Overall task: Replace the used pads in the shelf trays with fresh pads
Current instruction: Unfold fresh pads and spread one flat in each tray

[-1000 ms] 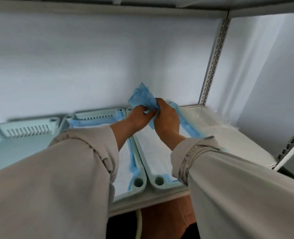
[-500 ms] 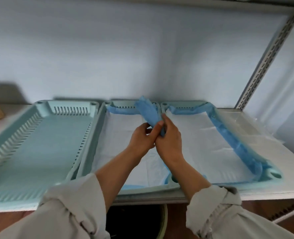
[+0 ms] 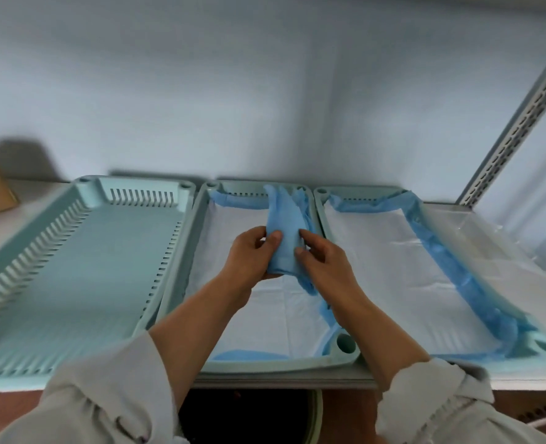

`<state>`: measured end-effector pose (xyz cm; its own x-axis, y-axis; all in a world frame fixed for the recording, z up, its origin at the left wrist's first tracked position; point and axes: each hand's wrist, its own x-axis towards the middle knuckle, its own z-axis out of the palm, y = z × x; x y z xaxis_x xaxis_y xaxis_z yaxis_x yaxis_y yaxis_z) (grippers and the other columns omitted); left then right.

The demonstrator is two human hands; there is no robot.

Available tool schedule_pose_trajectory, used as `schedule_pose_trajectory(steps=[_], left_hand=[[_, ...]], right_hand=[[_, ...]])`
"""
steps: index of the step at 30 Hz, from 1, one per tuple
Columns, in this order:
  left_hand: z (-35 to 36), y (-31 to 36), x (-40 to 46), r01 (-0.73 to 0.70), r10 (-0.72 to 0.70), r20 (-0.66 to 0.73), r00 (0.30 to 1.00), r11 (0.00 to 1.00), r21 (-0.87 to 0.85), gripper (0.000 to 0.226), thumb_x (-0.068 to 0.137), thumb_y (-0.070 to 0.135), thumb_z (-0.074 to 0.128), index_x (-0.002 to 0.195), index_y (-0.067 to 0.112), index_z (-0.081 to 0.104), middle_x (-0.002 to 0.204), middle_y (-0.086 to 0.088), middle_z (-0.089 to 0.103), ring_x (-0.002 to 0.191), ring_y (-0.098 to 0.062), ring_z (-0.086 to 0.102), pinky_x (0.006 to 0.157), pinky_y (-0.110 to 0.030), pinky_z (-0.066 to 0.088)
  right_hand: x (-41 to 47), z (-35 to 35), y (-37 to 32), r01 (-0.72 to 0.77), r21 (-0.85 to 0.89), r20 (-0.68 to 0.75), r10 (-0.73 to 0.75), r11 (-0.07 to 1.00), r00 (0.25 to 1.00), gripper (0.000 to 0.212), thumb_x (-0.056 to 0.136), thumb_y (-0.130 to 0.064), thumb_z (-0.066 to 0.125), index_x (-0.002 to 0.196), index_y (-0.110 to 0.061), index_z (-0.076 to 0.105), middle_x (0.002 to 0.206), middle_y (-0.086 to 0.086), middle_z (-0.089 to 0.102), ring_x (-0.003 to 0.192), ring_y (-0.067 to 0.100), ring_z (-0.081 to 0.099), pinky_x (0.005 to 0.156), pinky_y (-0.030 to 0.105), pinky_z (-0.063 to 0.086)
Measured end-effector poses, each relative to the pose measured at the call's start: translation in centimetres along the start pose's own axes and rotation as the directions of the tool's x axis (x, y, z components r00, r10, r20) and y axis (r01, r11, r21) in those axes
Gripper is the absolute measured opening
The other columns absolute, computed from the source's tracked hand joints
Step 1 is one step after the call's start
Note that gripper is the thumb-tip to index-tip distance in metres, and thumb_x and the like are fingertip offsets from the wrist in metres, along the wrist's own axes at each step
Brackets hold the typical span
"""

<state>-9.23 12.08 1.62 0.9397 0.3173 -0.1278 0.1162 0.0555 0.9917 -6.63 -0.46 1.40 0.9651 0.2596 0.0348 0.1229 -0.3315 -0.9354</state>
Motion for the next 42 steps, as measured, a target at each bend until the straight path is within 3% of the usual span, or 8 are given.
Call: schedule_pose_trajectory(steps=[8,15,19,23,28,33,37,42], left_hand=[[-0.4,0.3,-0.2,0.066,-0.059,0.11,0.992,0.996,-0.066,0.032,0.102,0.025,0.041,0.114,0.005,0.062,0.109,-0.014,0.069,0.092,-0.021,0.068,0.072,-0.027,0.06],[-2.7,1.2,1.5,0.051,-0.138,-0.383,0.913,0.972,-0.228,0.024,0.1,0.014,0.04,0.083,0.014,0.057,0.083,-0.004,0.055,0.08,-0.022,0.057,0.075,-0.034,0.051],[-3.5,0.3,2.2,0.079,0.096,-0.483,0.87,0.941,0.329,0.048,0.097,0.016,0.046,0.143,0.01,0.035,0.141,-0.012,0.041,0.131,-0.028,0.04,0.108,-0.036,0.035],[-2.8,0.0,1.8,-0.219,0.44,-0.105,0.892,0.623,0.751,0.058,0.092,0.02,0.057,0.145,0.021,0.034,0.153,-0.005,0.029,0.142,-0.022,0.027,0.116,-0.031,0.021],[-0.1,-0.4,-0.1,0.13,-0.176,0.185,0.967,0.963,0.235,0.066,0.087,0.038,0.065,0.141,0.019,0.033,0.124,-0.005,0.055,0.105,-0.019,0.06,0.077,-0.032,0.058],[0.3,0.9,0.6,0.099,-0.108,-0.034,0.994,0.977,-0.186,0.028,0.095,0.007,0.052,0.122,0.003,0.05,0.105,-0.013,0.058,0.083,-0.021,0.062,0.056,-0.024,0.059],[0.3,2.2,0.4,0.085,-0.084,0.022,0.996,0.887,-0.454,0.032,0.099,0.033,0.046,0.12,0.009,0.051,0.098,-0.01,0.067,0.084,-0.021,0.068,0.07,-0.03,0.061],[0.8,2.5,0.1,0.009,0.029,0.244,0.969,0.988,-0.152,0.059,0.091,0.063,0.03,0.137,0.03,0.045,0.127,0.004,0.063,0.12,-0.011,0.055,0.106,-0.035,0.039]], right_hand=[[-0.6,1.1,-0.5,-0.11,0.252,0.189,0.063,0.961,0.98,0.036,0.091,-0.037,0.059,0.123,-0.023,0.055,0.111,-0.001,0.068,0.102,0.013,0.065,0.087,0.031,0.055],[0.7,-1.7,0.0,-0.203,0.709,-0.142,0.418,0.675,0.897,0.023,0.094,0.004,0.038,0.102,-0.006,0.056,0.086,0.008,0.06,0.075,0.02,0.058,0.058,0.029,0.052],[1.0,-2.5,0.3,-0.226,0.813,-0.071,0.476,0.537,0.877,0.023,0.095,0.004,0.039,0.108,-0.006,0.055,0.093,0.011,0.059,0.08,0.023,0.057,0.066,0.035,0.053],[0.8,-2.1,0.1,-0.251,0.777,-0.021,0.423,0.577,0.906,0.023,0.096,0.001,0.041,0.114,-0.005,0.055,0.099,0.013,0.061,0.085,0.025,0.059,0.062,0.034,0.052],[0.7,-1.7,-0.1,-0.229,0.767,-0.009,0.368,0.599,0.93,0.034,0.095,-0.001,0.044,0.128,-0.005,0.053,0.118,0.018,0.061,0.095,0.03,0.062,0.062,0.034,0.055],[0.6,-1.6,0.8,-0.034,0.013,-0.215,0.036,0.999,0.976,0.056,0.092,-0.024,0.059,0.144,-0.026,0.037,0.146,0.003,0.041,0.128,0.021,0.046,0.104,0.039,0.044],[-0.1,-1.4,0.2,0.038,-0.184,0.099,-0.02,0.982,0.995,0.065,0.082,-0.04,0.069,0.138,-0.018,0.044,0.137,-0.006,0.047,0.125,0.012,0.048,0.102,0.028,0.041],[-0.3,-1.5,-0.1,-0.186,0.298,0.024,0.188,0.936,0.982,0.028,0.102,-0.022,0.041,0.112,-0.006,0.061,0.109,0.012,0.069,0.094,0.022,0.069,0.08,0.028,0.057]])
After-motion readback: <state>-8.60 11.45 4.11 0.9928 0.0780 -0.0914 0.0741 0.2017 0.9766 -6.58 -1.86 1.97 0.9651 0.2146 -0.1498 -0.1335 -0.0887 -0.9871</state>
